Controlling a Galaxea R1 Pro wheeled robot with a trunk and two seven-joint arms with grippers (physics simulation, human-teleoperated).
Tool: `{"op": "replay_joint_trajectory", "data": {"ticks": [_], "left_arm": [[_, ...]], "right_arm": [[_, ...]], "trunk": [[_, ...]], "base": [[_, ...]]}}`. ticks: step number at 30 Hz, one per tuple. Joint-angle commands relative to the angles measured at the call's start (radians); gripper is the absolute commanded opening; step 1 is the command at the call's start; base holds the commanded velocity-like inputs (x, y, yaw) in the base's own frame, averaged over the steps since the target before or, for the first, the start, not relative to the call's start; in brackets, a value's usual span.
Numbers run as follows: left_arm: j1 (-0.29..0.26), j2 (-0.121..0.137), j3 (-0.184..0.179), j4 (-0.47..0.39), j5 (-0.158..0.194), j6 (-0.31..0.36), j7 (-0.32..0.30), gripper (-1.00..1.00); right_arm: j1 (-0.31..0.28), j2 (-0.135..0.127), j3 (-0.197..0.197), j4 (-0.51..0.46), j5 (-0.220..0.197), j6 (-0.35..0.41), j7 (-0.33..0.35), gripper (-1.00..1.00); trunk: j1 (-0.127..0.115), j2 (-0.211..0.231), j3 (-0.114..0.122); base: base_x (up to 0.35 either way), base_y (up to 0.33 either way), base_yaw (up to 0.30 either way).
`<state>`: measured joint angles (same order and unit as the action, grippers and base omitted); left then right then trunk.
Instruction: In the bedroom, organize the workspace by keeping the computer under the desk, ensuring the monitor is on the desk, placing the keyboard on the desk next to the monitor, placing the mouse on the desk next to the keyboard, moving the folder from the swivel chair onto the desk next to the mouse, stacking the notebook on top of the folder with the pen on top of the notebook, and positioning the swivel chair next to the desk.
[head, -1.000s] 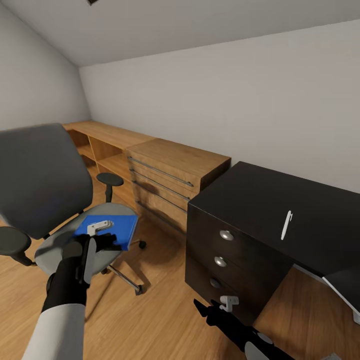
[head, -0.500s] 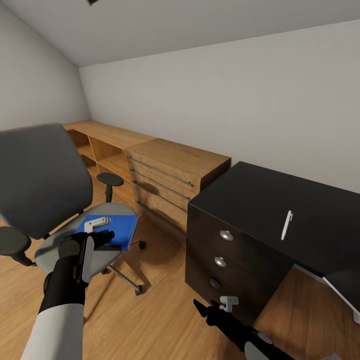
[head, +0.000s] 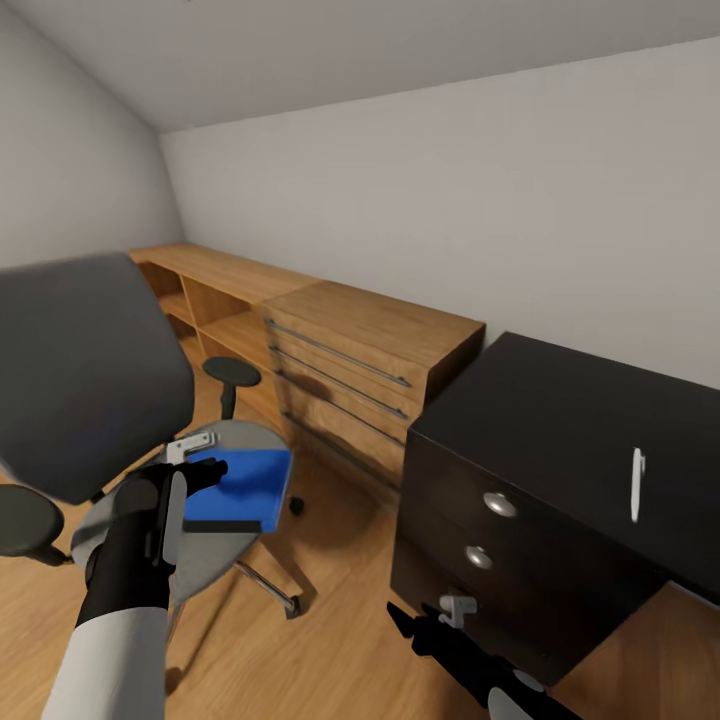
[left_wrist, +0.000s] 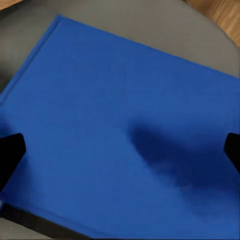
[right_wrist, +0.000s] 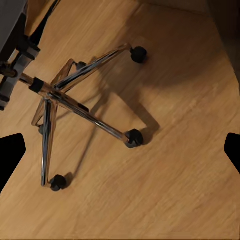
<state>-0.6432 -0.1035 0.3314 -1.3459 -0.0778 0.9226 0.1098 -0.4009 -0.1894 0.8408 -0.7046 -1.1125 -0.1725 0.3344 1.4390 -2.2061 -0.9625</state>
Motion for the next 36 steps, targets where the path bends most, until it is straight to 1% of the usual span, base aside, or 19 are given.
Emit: {"op": "replay_joint_trajectory", "data": {"ticks": [1, 8, 17, 22, 26, 32, 36], "left_arm": [[-0.001, -0.001, 0.001, -0.001, -0.008, 0.004, -0.004, 1.00], [-0.001, 0.000, 0.001, -0.002, -0.009, 0.005, -0.004, 1.00], [-0.001, 0.002, 0.003, -0.001, -0.010, 0.004, -0.004, 1.00], [-0.001, 0.007, 0.003, -0.001, -0.010, 0.004, -0.004, 1.00], [0.000, 0.008, 0.004, -0.001, -0.010, 0.005, -0.004, 1.00], [0.000, 0.008, 0.030, 0.003, -0.010, 0.004, -0.004, 1.00], [0.000, 0.008, 0.039, 0.004, -0.009, 0.004, -0.004, 1.00]], "right_arm": [[-0.002, 0.001, 0.007, 0.003, -0.010, -0.013, 0.001, 1.00], [-0.001, 0.004, 0.007, 0.010, -0.010, -0.026, 0.002, 1.00], [-0.001, 0.005, 0.007, 0.011, -0.010, -0.029, 0.002, 1.00], [-0.001, 0.005, 0.007, 0.011, -0.010, -0.029, 0.002, 1.00], [-0.001, 0.005, 0.007, 0.012, -0.002, -0.030, 0.002, 1.00], [-0.001, 0.005, 0.008, 0.013, 0.011, -0.030, 0.000, 1.00], [-0.002, 0.005, 0.008, 0.013, 0.013, -0.030, 0.000, 1.00]], "trunk": [[0.000, 0.000, -0.001], [0.000, 0.000, -0.001], [0.000, 0.000, -0.001], [0.000, 0.000, -0.001], [0.000, 0.000, -0.001], [0.000, 0.000, -0.001], [0.000, 0.000, -0.001]], "base": [[0.260, 0.225, 0.000], [0.179, 0.140, 0.000], [0.027, 0.039, 0.000], [0.003, 0.208, 0.000], [0.001, 0.137, 0.000], [0.000, 0.039, 0.000], [0.000, 0.009, 0.000]]}}
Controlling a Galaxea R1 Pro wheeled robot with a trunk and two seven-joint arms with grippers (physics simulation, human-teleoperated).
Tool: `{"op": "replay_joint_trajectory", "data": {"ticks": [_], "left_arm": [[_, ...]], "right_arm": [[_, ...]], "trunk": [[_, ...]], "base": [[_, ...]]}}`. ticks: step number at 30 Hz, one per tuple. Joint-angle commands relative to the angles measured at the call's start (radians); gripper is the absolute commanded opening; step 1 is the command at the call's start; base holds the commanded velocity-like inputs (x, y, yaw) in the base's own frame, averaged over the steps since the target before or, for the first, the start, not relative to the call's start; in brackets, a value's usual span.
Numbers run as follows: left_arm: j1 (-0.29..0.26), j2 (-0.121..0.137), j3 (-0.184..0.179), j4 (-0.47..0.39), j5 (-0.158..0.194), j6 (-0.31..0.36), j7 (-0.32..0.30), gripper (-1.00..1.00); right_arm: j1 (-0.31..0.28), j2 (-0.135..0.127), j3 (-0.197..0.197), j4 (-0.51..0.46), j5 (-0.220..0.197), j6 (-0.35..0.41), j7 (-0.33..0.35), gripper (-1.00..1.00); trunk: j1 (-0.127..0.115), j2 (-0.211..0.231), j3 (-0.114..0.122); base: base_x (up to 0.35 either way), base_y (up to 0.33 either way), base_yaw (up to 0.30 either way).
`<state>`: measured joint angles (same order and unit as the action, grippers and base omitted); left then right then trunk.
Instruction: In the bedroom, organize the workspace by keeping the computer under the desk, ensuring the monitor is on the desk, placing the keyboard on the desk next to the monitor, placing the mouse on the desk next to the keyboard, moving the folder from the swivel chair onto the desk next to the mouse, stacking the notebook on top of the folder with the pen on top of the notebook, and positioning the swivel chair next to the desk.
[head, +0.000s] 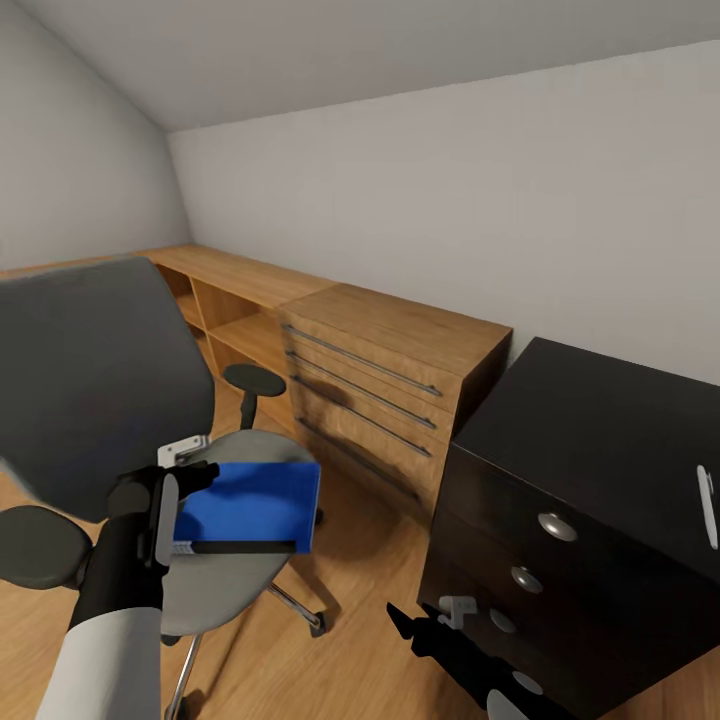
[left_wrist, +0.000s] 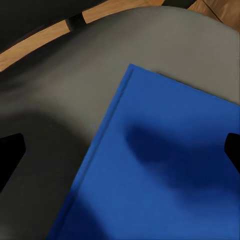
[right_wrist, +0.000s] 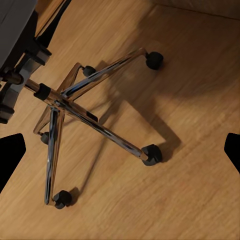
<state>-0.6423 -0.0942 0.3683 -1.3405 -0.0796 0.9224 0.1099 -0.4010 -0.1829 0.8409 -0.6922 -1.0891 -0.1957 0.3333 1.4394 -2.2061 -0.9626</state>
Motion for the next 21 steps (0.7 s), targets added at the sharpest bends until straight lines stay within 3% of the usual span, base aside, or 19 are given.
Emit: {"op": "replay_joint_trajectory", "data": {"ticks": [1, 21], "left_arm": [[-0.001, -0.001, 0.003, -0.001, -0.008, 0.004, -0.004, 1.00], [-0.001, -0.001, 0.042, 0.114, -0.006, -0.009, -0.001, 1.00]], "right_arm": [[-0.001, -0.001, 0.008, 0.000, -0.010, -0.007, 0.001, 1.00], [-0.002, -0.001, 0.007, 0.000, -0.009, -0.007, 0.003, 1.00]], "trunk": [[0.000, 0.000, -0.001], [0.000, 0.000, -0.001]], "base": [[0.000, 0.005, 0.000], [0.000, 0.001, 0.000]]}}
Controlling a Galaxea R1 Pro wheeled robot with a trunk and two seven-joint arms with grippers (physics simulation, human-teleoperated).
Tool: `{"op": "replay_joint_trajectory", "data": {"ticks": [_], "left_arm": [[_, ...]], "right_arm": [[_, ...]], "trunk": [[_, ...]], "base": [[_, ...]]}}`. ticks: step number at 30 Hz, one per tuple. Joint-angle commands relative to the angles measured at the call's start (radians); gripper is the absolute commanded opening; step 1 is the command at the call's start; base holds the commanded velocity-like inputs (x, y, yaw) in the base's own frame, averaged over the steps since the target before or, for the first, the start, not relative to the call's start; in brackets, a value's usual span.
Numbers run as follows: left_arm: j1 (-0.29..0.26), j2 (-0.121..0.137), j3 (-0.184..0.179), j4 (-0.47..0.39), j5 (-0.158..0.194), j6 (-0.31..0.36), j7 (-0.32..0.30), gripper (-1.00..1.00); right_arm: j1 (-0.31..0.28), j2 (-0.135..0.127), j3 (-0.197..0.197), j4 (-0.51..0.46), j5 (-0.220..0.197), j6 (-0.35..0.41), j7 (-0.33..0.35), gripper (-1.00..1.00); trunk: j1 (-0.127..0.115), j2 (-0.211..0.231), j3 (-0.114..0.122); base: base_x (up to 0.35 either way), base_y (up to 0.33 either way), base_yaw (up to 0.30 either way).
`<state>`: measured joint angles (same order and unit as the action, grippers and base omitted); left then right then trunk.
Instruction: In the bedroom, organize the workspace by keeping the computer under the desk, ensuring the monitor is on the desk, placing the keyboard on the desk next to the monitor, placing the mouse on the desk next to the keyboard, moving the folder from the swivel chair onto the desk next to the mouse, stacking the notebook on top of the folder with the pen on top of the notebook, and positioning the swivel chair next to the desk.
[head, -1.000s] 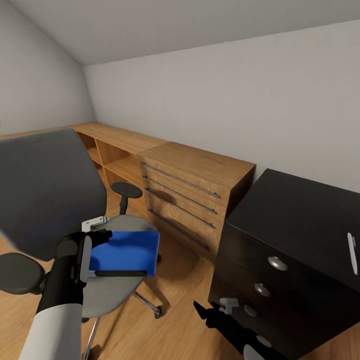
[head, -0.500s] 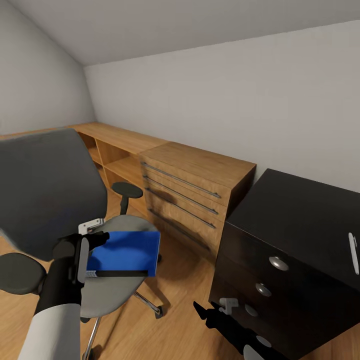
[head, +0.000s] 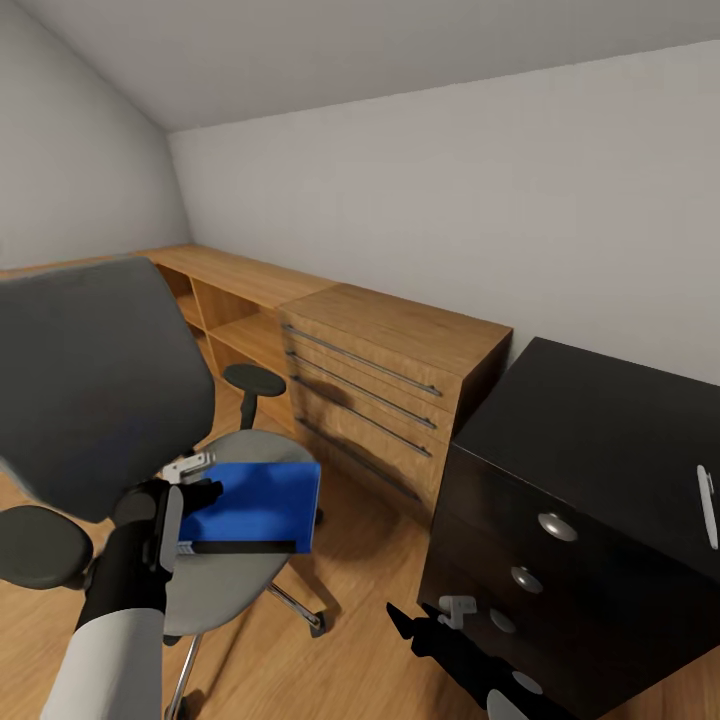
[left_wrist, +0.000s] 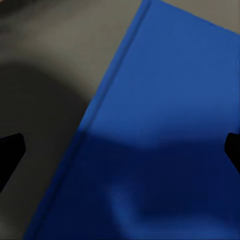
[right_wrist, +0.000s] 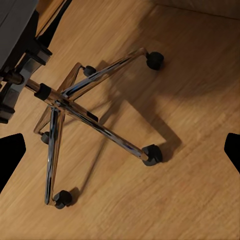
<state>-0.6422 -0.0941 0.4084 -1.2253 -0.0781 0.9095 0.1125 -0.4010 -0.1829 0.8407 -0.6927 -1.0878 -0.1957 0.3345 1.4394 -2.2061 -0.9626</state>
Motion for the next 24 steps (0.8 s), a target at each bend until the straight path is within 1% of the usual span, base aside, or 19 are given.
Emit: {"op": "replay_joint_trajectory", "data": {"ticks": [1, 6, 12, 24], "left_arm": [[-0.001, -0.001, 0.002, 0.003, -0.008, 0.004, -0.003, 1.00], [-0.001, -0.001, 0.014, 0.020, -0.008, 0.003, -0.003, 1.00], [-0.001, -0.001, 0.045, 0.030, -0.008, 0.002, -0.004, 1.00], [-0.001, -0.001, 0.056, 0.033, -0.008, 0.003, -0.006, 1.00]], "right_arm": [[-0.002, -0.001, 0.008, 0.000, -0.011, -0.007, 0.001, 1.00], [-0.002, -0.001, 0.008, 0.000, -0.011, -0.007, 0.001, 1.00], [-0.001, -0.001, 0.008, 0.000, -0.011, -0.007, 0.001, 1.00], [-0.001, -0.001, 0.008, -0.001, -0.011, -0.007, 0.001, 1.00]], "trunk": [[0.000, 0.000, -0.001], [0.000, 0.000, -0.001], [0.000, 0.000, -0.001], [0.000, 0.000, -0.001]], "base": [[0.000, 0.000, 0.000], [0.000, 0.000, 0.000], [0.000, 0.000, 0.000], [0.000, 0.000, 0.000]]}}
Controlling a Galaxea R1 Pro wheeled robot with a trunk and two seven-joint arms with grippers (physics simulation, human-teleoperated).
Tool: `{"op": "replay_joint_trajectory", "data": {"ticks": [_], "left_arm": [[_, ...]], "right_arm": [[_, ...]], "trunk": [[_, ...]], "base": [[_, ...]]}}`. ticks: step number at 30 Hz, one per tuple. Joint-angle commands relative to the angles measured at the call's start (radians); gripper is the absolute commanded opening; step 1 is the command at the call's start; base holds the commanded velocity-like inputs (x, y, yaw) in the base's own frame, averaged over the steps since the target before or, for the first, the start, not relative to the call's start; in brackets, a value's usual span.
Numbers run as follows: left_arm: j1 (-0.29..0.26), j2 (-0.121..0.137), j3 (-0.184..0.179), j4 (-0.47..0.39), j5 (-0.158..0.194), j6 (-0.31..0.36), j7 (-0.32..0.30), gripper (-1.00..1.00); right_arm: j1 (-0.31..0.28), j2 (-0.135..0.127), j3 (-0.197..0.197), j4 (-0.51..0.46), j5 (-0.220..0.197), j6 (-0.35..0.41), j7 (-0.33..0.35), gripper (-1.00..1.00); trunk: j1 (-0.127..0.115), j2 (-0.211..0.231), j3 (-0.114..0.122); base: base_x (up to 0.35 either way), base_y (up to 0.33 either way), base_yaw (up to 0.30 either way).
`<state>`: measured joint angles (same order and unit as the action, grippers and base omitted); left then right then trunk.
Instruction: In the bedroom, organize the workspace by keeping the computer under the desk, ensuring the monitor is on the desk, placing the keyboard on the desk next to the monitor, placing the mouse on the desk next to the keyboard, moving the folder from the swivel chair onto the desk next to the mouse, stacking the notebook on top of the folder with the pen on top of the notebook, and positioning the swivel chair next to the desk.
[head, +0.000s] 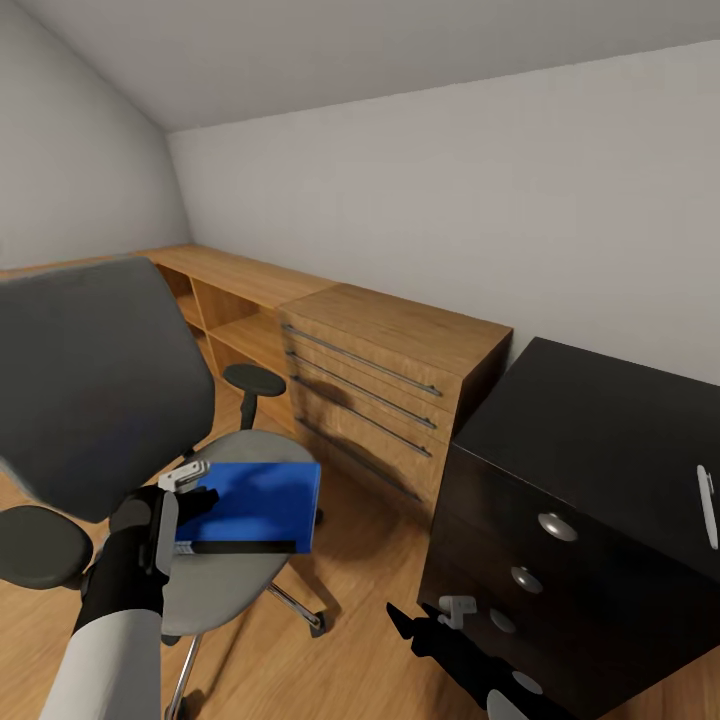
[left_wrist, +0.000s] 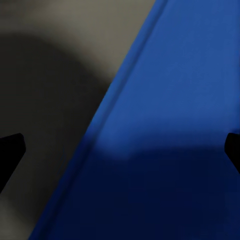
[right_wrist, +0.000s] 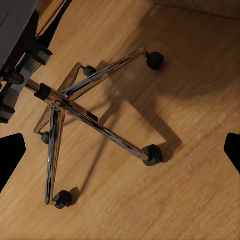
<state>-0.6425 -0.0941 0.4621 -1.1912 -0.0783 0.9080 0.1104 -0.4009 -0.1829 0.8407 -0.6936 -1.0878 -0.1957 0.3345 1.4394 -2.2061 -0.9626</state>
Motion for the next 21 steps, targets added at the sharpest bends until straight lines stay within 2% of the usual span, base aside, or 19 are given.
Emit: {"op": "replay_joint_trajectory", "data": {"ticks": [1, 7, 15, 21], "left_arm": [[-0.001, -0.001, 0.002, -0.001, -0.008, 0.004, -0.004, 1.00], [-0.002, -0.001, 0.003, -0.001, -0.008, 0.004, -0.005, 1.00], [-0.001, -0.001, 0.003, -0.001, -0.008, 0.007, -0.006, 1.00], [-0.001, -0.001, 0.003, -0.002, -0.008, 0.008, -0.006, 1.00]], "right_arm": [[-0.001, -0.001, 0.008, 0.000, -0.011, -0.007, 0.001, 1.00], [-0.001, -0.001, 0.008, 0.000, -0.011, -0.007, 0.001, 1.00], [-0.001, -0.001, 0.007, 0.001, -0.010, -0.007, 0.001, 1.00], [-0.001, -0.001, 0.007, 0.001, -0.009, -0.007, 0.001, 1.00]], "trunk": [[0.000, 0.000, -0.001], [0.000, 0.000, -0.001], [0.000, 0.000, -0.001], [0.000, 0.000, -0.001]], "base": [[0.000, 0.000, 0.000], [-0.001, -0.004, 0.000], [-0.050, -0.113, 0.000], [-0.011, -0.032, 0.000]]}}
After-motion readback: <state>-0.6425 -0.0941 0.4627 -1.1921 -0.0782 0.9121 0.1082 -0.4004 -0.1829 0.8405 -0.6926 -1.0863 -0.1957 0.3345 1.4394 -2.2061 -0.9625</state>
